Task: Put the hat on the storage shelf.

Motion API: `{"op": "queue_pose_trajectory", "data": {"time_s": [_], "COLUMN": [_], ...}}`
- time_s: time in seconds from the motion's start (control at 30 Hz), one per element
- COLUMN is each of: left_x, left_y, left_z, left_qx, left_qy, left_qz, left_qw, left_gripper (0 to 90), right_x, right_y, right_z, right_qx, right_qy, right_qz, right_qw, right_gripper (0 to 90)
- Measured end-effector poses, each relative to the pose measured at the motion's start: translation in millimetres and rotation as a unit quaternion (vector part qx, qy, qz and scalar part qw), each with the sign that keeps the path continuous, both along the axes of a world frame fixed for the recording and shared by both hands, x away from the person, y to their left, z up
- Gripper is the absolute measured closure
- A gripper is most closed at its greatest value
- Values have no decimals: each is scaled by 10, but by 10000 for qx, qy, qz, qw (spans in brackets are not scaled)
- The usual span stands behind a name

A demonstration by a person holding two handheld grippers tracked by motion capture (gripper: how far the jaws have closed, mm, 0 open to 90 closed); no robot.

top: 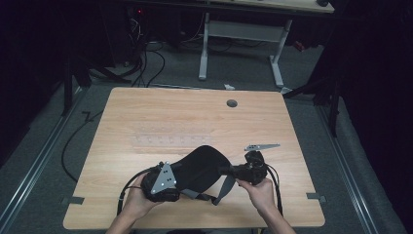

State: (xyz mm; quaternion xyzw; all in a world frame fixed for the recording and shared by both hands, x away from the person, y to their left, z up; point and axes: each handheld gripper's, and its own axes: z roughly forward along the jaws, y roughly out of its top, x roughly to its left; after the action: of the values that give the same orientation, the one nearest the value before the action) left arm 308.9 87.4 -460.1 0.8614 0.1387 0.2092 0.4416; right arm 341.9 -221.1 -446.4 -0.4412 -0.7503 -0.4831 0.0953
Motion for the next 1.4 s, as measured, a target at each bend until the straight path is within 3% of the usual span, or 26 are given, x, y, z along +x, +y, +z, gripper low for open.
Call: {"op": "queue_pose_trajectory", "data": {"time_s": [0.2,0.5,0.6,0.83,1.1,1.4], "left_x": [-4,-37,-55,-39,-51,-72], "left_y": [-2,-1,7,29,39,8], "left_z": [-5,3,9,19,93,167], "left_qx": [-33,22,29,-35,-106,-32], "left_qy": [46,-76,-183,-141,-193,-118], "left_qz": [26,56,14,-87,-170,-506], "left_qw": [10000,10000,9998,9999,9996,9986], "left_gripper": [284,261,338,543,667,798], "right_x": [30,60,52,64,83,188], "right_y": [-37,-70,-62,-72,-99,-158], "right_z": [-4,-8,-1,-6,-27,-129], "right_qx": [20,-5,-9,53,175,393], "right_qy": [52,141,134,117,98,420], "right_qz": [-128,-275,-279,-269,-293,-223], "right_qw": [9999,9995,9995,9996,9994,9981], "right_gripper": [866,866,865,862,861,849]}}
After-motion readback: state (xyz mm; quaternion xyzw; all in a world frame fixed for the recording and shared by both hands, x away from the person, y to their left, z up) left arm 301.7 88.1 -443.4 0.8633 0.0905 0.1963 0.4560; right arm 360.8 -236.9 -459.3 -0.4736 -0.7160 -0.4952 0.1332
